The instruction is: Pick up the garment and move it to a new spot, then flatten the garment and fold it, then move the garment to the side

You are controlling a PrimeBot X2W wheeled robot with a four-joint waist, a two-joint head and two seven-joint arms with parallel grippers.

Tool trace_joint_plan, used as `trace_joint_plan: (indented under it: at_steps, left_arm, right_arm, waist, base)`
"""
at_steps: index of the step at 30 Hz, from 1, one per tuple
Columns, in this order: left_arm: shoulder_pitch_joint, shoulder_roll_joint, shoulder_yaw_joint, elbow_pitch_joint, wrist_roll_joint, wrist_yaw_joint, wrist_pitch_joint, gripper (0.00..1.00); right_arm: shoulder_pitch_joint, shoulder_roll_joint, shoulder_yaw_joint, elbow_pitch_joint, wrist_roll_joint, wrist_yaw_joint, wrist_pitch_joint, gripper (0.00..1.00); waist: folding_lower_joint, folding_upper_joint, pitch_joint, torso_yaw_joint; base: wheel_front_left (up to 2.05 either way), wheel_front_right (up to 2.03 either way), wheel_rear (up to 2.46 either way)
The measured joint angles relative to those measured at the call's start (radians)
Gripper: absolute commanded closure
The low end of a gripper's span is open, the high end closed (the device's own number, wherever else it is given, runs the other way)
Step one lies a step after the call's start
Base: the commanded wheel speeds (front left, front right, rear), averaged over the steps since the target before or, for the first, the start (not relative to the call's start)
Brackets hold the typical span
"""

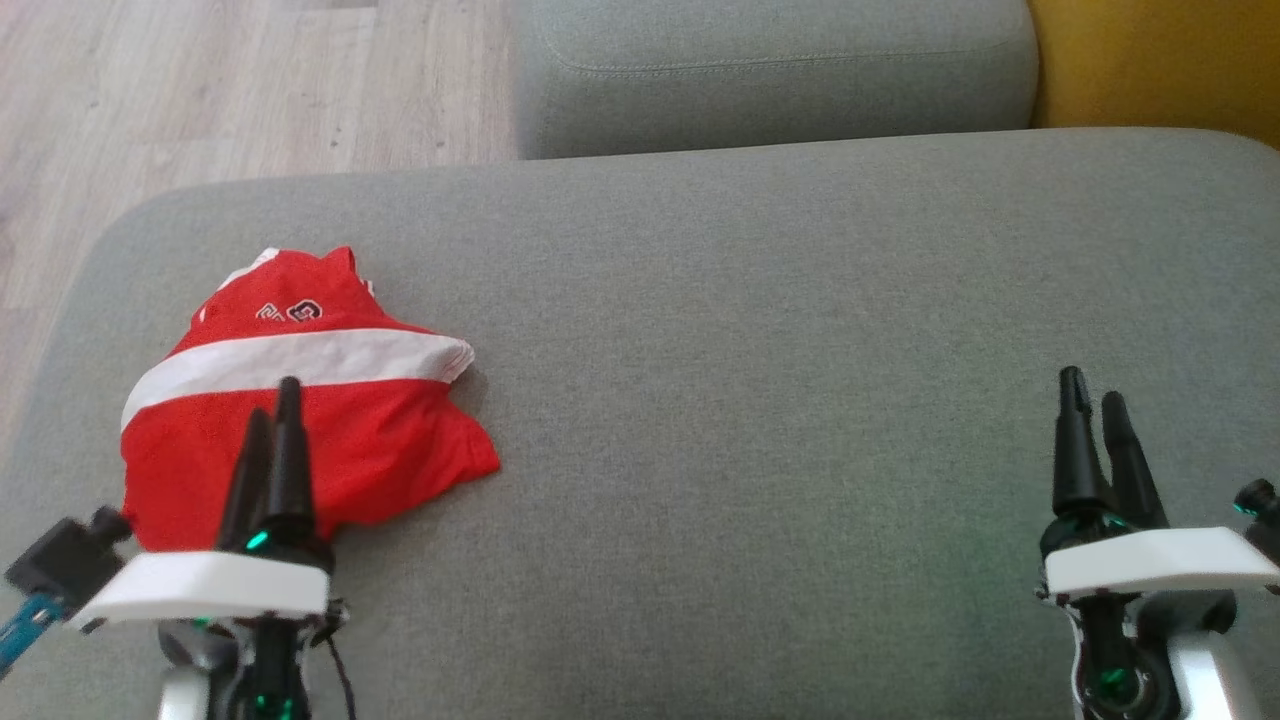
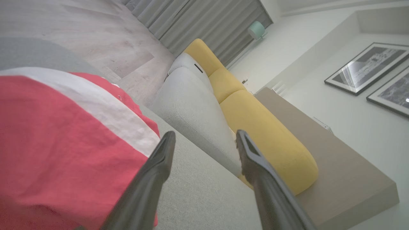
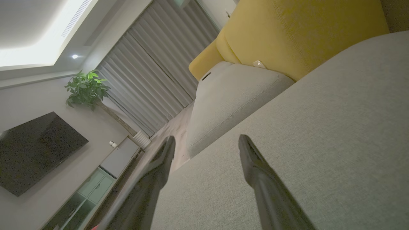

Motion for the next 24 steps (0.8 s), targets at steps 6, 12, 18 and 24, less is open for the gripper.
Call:
trace_joint_plan:
  at_steps: [6, 12, 18, 24]
  left_arm:
    - [0.001, 0.011, -0.055, -0.013, 0.104, 0.029, -0.016, 0.0]
    - [0.002, 0.07, -0.145, -0.012, 0.216, 0.092, -0.035, 0.0]
    - [0.002, 0.131, -0.253, -0.006, 0.309, 0.188, -0.055, 0.0]
    - [-0.001, 0.178, -0.339, -0.006, 0.375, 0.257, -0.069, 0.0]
  right_arm:
    - [0.0, 0.0, 0.024, -0.005, -0.098, 0.0, -0.016, 0.0]
    - [0.0, 0.0, 0.037, -0.005, -0.205, 0.0, -0.033, 0.0]
    - [0.001, 0.0, 0.046, -0.003, -0.309, 0.0, -0.052, 0.0]
    - [0.001, 0.0, 0.047, -0.003, -0.392, 0.0, -0.07, 0.0]
  waist:
    - [0.0, 0.0, -0.003, 0.0]
    - [0.0, 0.0, -0.007, -0.001]
    - [0.0, 0.0, -0.009, -0.001]
    - [0.0, 0.0, -0.008, -0.002]
  base:
    - [0.0, 0.0, 0.0]
    - [0.0, 0.0, 0.0]
    - [0.0, 0.0, 0.0]
    - [0.0, 0.0, 0.0]
